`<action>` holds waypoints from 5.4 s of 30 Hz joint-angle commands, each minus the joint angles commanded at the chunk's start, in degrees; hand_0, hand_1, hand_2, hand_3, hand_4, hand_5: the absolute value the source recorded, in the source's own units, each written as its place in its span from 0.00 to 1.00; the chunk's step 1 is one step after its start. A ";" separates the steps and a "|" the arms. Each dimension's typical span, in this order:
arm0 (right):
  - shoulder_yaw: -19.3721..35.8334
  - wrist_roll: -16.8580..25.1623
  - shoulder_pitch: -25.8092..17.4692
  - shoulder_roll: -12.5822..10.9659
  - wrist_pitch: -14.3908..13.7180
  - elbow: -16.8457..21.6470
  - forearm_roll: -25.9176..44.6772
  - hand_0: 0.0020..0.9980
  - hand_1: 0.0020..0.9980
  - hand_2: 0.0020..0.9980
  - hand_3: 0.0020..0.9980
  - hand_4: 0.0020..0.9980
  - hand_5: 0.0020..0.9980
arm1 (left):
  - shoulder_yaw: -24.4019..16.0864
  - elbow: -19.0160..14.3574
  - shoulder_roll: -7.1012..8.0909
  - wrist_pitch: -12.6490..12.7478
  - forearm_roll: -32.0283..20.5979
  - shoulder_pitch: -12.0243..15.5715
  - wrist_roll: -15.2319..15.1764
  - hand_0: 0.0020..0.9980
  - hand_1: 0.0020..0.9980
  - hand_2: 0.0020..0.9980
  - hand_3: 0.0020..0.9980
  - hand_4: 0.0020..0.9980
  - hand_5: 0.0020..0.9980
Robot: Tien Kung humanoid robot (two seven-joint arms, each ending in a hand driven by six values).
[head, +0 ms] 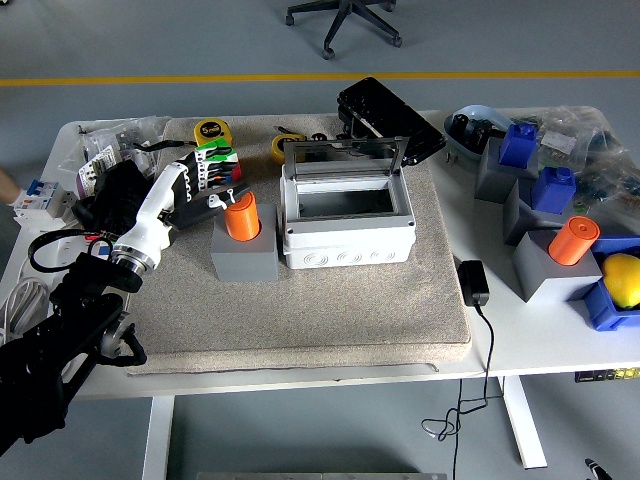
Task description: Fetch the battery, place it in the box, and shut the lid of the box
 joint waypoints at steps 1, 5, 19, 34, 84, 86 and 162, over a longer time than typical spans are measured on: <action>0.01 0.00 0.00 -0.01 0.00 0.00 0.00 0.66 0.64 0.64 0.54 0.88 0.44 | 0.08 0.03 -0.01 0.04 -0.04 -0.02 -0.05 0.70 0.68 0.65 0.65 1.00 0.38; -0.07 -0.05 0.01 -0.05 0.05 -0.01 0.07 0.66 0.64 0.64 0.54 0.88 0.44 | 1.84 0.95 -0.21 0.75 -0.60 -0.32 -0.74 0.70 0.68 0.65 0.65 1.00 0.38; -0.08 0.09 0.12 0.00 -0.03 0.06 -0.10 0.66 0.64 0.64 0.53 0.88 0.44 | 6.92 1.79 -1.02 4.22 -5.85 -1.62 -4.49 0.59 0.63 0.56 0.56 1.00 0.30; -0.27 0.11 0.16 0.00 -0.05 0.07 -0.13 0.66 0.64 0.64 0.53 0.88 0.44 | 8.55 2.54 -1.90 3.25 -10.34 -3.04 -2.73 0.53 0.54 0.55 0.55 1.00 0.14; -1.20 0.26 0.47 -0.14 -0.22 0.07 -0.06 0.66 0.64 0.64 0.53 0.88 0.44 | 12.40 6.68 -4.13 2.33 -17.22 -6.67 -2.53 0.18 0.18 0.16 0.16 0.02 0.00; -1.30 0.27 0.47 -0.14 -0.22 0.06 -0.02 0.66 0.64 0.64 0.53 0.88 0.44 | 12.43 6.65 -4.14 2.30 -17.29 -6.67 -2.48 0.18 0.18 0.15 0.16 0.01 0.00; -0.36 1.31 0.63 -0.61 -1.44 0.63 -1.10 0.66 0.64 0.63 0.53 0.87 0.43 | 30.65 14.37 -13.00 -1.32 7.13 -33.86 24.44 0.33 0.46 0.41 0.43 0.91 0.00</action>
